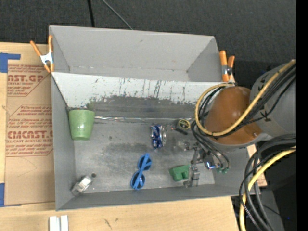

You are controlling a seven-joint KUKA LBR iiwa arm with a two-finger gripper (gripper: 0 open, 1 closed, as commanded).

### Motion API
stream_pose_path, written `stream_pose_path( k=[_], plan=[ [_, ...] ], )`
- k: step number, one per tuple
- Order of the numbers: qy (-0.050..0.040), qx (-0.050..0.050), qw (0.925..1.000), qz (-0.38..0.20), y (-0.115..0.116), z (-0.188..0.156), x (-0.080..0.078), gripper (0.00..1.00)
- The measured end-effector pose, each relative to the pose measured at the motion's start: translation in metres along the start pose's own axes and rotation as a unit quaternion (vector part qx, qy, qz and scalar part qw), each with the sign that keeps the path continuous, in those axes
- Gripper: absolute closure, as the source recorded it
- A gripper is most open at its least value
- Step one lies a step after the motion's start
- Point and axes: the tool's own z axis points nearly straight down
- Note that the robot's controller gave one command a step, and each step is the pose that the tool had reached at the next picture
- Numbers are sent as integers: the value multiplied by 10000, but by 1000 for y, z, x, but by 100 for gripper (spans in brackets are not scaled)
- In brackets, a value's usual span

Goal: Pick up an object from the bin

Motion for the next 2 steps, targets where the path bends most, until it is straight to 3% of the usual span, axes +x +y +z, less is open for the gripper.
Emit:
stream_pose_path(
  k=[1,2],
  plan=[
    [8,2,9999,148,-12,-6,3,0],
    [-59,11,9985,-546,5,29,0,0]
  ],
)
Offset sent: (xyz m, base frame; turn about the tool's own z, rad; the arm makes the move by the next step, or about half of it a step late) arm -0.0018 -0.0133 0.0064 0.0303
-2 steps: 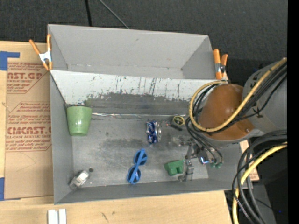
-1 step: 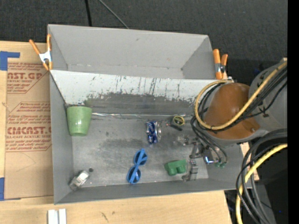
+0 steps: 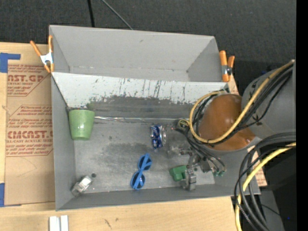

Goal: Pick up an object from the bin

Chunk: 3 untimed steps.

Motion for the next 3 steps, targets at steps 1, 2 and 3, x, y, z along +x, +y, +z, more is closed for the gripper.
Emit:
stream_pose_path(
  k=[1,2,3],
  plan=[
    [-25,4,10000,5,0,0,-2,0],
    [0,-1,10000,4,0,1,0,100],
    [51,-6,10000,3,1,-51,-2,100]
  ],
)
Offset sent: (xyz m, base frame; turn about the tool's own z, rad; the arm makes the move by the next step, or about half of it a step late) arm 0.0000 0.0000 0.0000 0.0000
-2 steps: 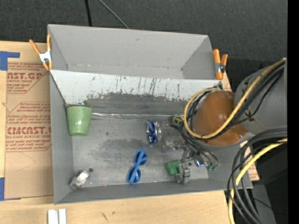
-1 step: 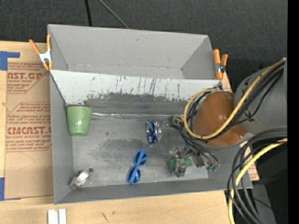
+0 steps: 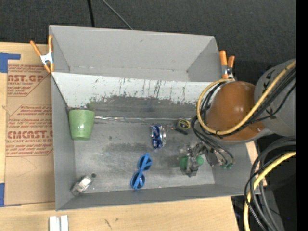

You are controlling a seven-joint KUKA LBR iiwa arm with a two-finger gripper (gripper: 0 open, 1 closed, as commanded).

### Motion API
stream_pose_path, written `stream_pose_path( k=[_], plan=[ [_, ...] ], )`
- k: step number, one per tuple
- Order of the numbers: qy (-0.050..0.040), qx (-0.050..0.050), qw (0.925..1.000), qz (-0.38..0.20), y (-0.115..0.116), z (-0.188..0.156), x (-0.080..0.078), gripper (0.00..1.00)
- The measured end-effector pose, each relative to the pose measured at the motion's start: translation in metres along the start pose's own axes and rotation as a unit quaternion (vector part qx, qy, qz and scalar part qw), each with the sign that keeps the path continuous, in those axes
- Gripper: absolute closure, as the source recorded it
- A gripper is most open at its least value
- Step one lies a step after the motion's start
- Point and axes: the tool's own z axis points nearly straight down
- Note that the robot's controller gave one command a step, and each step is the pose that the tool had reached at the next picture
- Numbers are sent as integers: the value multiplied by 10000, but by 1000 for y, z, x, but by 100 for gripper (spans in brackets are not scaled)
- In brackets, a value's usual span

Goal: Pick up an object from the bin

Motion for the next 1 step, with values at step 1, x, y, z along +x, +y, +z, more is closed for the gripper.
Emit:
stream_pose_path(
  k=[1],
  plan=[
    [-15,5,10000,-2,0,-66,-2,100]
  ],
)
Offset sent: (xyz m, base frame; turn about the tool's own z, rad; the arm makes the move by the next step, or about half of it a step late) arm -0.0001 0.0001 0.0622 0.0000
